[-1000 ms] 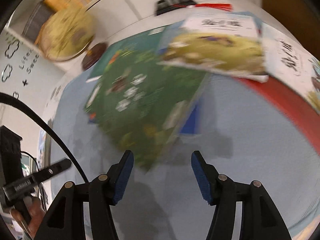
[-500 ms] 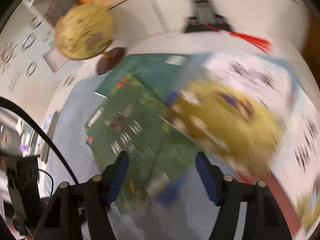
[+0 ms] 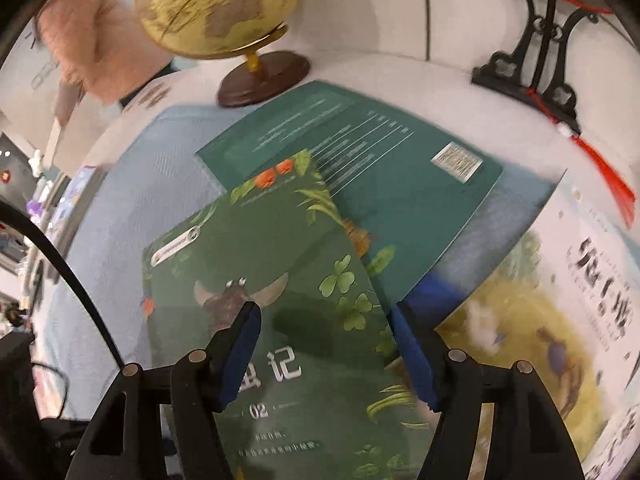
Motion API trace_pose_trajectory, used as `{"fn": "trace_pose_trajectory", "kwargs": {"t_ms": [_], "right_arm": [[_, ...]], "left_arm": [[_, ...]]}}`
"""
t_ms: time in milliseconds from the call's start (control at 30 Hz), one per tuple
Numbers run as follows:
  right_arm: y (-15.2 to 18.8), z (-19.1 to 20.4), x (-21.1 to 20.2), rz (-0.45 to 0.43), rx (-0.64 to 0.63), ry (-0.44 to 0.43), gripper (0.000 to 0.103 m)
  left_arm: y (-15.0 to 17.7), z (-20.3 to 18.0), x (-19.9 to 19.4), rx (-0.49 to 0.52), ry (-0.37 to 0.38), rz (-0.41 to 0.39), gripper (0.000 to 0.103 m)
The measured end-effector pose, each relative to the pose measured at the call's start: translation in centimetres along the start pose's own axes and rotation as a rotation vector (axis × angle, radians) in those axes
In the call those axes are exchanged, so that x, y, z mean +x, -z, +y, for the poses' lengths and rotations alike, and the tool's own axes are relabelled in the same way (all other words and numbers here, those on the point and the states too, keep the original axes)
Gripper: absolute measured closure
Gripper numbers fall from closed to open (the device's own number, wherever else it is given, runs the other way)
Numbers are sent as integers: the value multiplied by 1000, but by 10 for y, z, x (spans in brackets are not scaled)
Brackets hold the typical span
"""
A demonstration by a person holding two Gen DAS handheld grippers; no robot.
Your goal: Organize books
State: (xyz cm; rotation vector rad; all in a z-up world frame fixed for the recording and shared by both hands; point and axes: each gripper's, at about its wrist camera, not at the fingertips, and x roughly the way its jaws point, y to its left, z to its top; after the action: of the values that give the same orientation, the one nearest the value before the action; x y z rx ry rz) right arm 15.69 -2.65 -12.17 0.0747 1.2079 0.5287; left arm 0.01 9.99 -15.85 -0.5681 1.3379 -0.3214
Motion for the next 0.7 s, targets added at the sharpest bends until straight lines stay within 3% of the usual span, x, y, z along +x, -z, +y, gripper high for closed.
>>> {"fn": "trace_pose_trajectory", "kwargs": {"t_ms": [100,267,367,467,567,700], "right_arm": [[15,10,-4,21,9,-11,36],[57,25,-16,53,70,-149,36],[89,42,-23,69,58,-187,36],[127,56,-25,125,51,-207,36],[152,60,-38,98,41,-162,37],[173,65,-42,71,42,-139,55]], "left_arm": [[8,12,-10,-21,-13,-6,70],[35,45,-39,-52,-54,-27,70],[51,61,-53,-57,-92,-31,70],[66,73,-64,-62,-102,-33,70],[77,76,-65,-64,-98,-41,70],[77,59,-58,16,-160,-56,70]]}}
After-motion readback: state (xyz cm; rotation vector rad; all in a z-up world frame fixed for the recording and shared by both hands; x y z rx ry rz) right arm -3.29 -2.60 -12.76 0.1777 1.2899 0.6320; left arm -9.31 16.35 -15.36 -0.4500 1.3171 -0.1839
